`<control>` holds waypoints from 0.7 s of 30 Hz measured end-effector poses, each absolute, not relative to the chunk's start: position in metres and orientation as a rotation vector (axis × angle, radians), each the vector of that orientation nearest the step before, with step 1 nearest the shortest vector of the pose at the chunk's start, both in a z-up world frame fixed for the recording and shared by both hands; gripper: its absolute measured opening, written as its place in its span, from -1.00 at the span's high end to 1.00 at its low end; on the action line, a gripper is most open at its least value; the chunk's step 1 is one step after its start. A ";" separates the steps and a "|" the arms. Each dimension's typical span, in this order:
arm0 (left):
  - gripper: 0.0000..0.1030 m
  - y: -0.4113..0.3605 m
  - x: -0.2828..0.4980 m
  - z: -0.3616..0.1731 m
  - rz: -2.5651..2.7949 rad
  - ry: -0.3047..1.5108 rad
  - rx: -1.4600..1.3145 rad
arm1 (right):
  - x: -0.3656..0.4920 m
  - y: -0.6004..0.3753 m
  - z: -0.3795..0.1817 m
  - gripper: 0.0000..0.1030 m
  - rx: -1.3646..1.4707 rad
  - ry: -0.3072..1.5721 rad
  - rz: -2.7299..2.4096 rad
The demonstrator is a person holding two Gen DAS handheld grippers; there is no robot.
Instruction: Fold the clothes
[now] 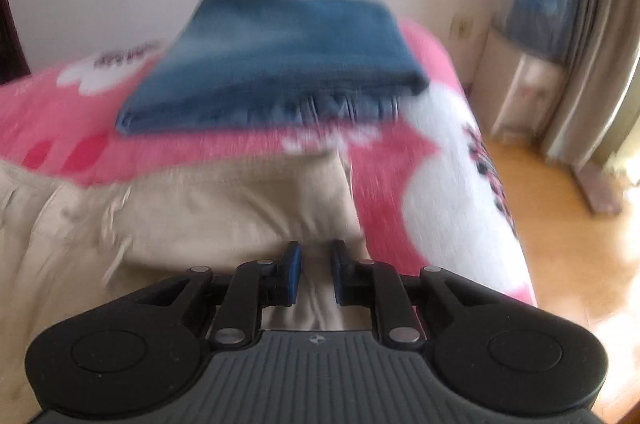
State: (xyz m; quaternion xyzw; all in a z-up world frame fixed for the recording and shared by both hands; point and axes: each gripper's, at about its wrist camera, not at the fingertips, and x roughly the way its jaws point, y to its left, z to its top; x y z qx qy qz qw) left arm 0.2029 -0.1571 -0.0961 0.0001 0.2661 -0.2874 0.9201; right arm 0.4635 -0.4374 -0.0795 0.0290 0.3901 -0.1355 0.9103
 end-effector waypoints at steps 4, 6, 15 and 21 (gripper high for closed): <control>-0.80 -0.156 0.203 -0.096 -0.594 0.549 -0.005 | 0.461 -0.441 -0.067 0.63 0.070 0.801 -0.277; -0.80 -0.155 0.205 -0.096 -0.595 0.550 -0.008 | 0.449 -0.454 -0.049 0.63 0.166 0.784 -0.291; -0.89 -0.161 0.207 -0.089 -0.622 0.589 0.040 | 0.318 -0.486 0.041 0.60 0.281 0.733 -0.223; -0.87 -0.120 0.200 -0.052 -0.558 0.638 -0.032 | 0.163 -0.484 0.053 0.59 0.405 0.859 -0.017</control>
